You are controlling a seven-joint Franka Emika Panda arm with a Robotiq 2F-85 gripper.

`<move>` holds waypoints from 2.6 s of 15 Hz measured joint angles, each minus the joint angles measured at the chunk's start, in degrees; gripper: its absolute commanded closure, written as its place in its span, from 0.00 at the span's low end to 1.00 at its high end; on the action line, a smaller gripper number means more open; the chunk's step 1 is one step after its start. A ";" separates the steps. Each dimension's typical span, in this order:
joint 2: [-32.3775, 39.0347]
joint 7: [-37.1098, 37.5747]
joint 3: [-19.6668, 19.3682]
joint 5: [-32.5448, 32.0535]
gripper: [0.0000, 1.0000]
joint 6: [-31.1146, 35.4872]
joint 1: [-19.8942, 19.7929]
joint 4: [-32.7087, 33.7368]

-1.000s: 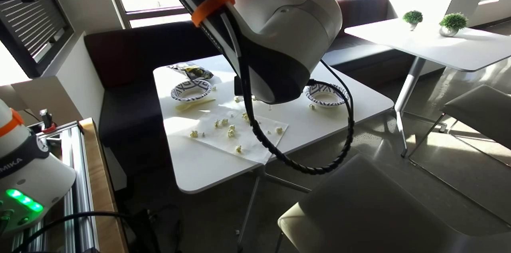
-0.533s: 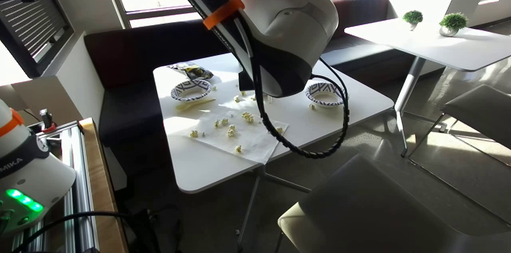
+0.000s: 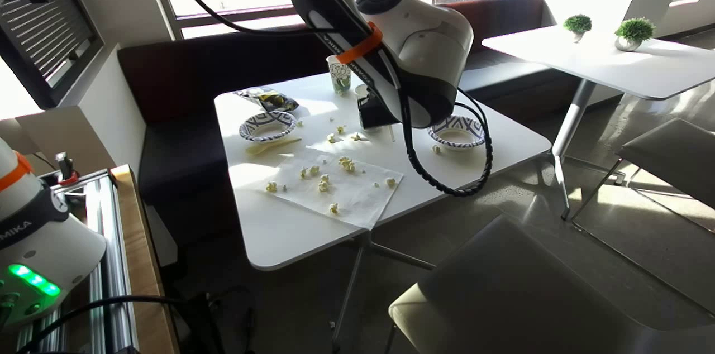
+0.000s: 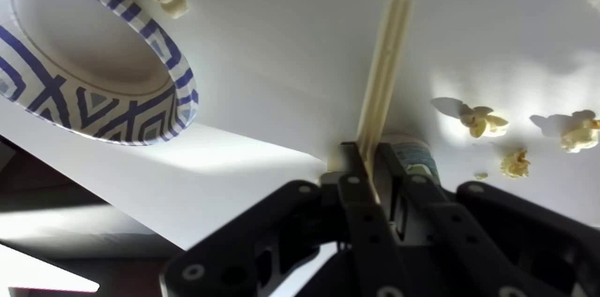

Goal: Move the white napkin forwards then move the white fork backwards

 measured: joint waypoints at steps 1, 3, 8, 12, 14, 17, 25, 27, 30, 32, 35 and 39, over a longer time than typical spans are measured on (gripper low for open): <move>1.57 0.60 -0.12 0.00 0.97 0.00 -0.23 2.15; 4.67 2.03 -0.35 0.00 0.97 0.00 -0.67 6.01; 11.40 3.41 0.02 1.42 0.97 0.04 -2.31 13.69; 14.78 5.00 0.15 2.27 0.47 1.14 -3.58 18.13; 15.02 8.72 -1.49 0.71 0.33 5.81 -3.11 19.16; 12.58 15.87 -4.84 -6.72 0.09 12.69 -2.00 19.13; -1.80 27.54 -13.65 -25.97 0.00 12.51 0.75 3.85; -4.23 29.23 -20.66 -25.60 0.00 11.25 4.99 -1.82; -7.27 34.35 -29.92 -25.45 0.00 10.74 12.99 -10.72; -9.22 38.19 -34.91 -25.39 0.00 10.72 19.22 -16.74; -12.42 43.00 -42.15 -25.33 0.00 10.11 30.41 -25.99; -15.83 46.57 -52.16 -25.21 0.00 7.07 46.55 -35.18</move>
